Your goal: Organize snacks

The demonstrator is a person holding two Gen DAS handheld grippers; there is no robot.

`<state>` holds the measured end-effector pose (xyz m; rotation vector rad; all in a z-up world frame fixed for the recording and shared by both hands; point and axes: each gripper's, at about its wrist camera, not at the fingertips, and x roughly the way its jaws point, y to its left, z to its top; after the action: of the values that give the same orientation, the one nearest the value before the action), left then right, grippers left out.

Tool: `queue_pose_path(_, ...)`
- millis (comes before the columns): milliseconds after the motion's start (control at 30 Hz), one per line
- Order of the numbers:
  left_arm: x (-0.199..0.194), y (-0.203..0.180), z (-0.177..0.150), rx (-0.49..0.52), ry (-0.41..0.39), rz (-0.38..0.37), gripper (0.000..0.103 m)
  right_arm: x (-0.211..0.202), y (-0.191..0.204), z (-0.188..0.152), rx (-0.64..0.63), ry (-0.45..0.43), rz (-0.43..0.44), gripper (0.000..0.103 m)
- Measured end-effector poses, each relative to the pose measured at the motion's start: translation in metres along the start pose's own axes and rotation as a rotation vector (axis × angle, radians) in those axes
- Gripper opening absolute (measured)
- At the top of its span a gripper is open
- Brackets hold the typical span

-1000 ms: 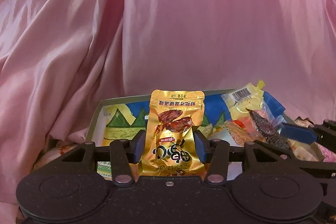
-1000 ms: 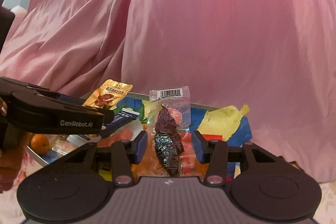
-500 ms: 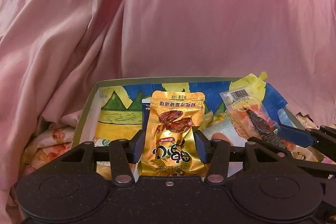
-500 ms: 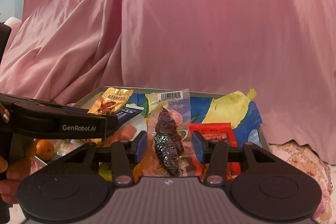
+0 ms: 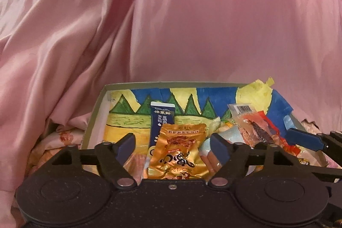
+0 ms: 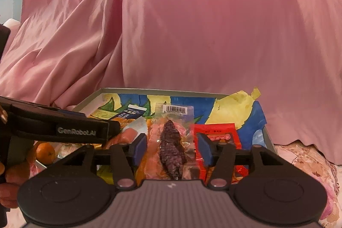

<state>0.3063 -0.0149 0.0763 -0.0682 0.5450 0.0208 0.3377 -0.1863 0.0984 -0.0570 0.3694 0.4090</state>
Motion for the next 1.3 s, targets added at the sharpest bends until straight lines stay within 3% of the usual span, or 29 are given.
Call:
queue_pose_path(367,-0.022,0.014,0.005,-0.042,-0.05,0.044,0.101,-0.022,-0.005,0.007,0.021,-0.048,-0.032,0.084)
queue_pose_path(633,-0.047,0.022,0.001,-0.026,-0.068,0.067,0.102,-0.042,-0.008,0.011,0.063,-0.075,-0.023,0.096)
queue_pose_path(867,-0.069,0.026,-0.001,-0.045,-0.082,0.075,0.102,-0.06,-0.007,0.015,0.093,-0.108,-0.018,0.102)
queue_pose_path(1300,-0.118,0.033,-0.029,-0.09,-0.167,0.107,0.102,-0.096,-0.004,0.005,0.128,-0.14,-0.012,0.103)
